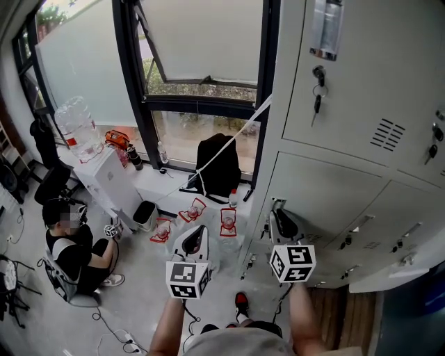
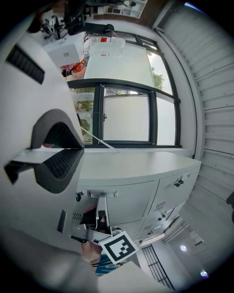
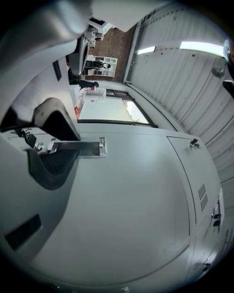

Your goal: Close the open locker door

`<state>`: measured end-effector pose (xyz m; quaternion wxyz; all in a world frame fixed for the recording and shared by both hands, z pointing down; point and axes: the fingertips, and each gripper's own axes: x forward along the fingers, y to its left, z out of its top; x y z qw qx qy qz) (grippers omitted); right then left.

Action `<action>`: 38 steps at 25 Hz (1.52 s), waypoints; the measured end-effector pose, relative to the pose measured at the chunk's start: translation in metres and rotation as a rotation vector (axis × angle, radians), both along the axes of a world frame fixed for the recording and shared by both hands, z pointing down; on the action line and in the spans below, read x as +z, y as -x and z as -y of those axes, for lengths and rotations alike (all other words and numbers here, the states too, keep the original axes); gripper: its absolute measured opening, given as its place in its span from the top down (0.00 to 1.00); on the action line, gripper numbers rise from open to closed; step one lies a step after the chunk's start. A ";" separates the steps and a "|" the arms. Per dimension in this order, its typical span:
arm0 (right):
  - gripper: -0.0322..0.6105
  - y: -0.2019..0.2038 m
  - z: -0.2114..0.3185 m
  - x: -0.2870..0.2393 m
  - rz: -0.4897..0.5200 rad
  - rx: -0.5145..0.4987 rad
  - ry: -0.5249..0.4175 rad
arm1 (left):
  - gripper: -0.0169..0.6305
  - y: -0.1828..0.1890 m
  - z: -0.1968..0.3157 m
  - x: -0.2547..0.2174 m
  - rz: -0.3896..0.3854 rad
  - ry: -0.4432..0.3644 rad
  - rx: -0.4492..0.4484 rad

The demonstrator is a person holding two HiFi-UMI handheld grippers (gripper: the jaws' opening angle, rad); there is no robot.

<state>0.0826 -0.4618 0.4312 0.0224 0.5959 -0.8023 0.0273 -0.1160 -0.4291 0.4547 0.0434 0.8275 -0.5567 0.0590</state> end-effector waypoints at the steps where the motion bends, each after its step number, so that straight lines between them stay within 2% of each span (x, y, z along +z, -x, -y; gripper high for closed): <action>1: 0.84 -0.002 -0.002 -0.001 -0.003 0.002 -0.002 | 0.94 0.000 -0.002 -0.001 -0.002 -0.004 0.000; 8: 0.85 -0.015 -0.035 -0.012 -0.046 0.031 -0.038 | 0.94 -0.019 -0.019 -0.014 0.007 -0.039 0.064; 17: 0.87 -0.057 -0.104 -0.023 -0.086 0.157 -0.082 | 0.94 -0.067 -0.052 -0.024 0.008 -0.064 0.200; 26: 0.91 -0.090 -0.173 -0.005 -0.099 0.253 -0.065 | 0.94 -0.119 -0.095 -0.018 0.022 -0.058 0.340; 32: 0.92 -0.096 -0.210 0.007 -0.097 0.274 -0.052 | 0.94 -0.129 -0.121 -0.005 0.029 -0.033 0.374; 38: 0.92 -0.092 -0.221 0.012 -0.100 0.261 -0.047 | 0.94 -0.130 -0.135 0.002 0.033 -0.016 0.376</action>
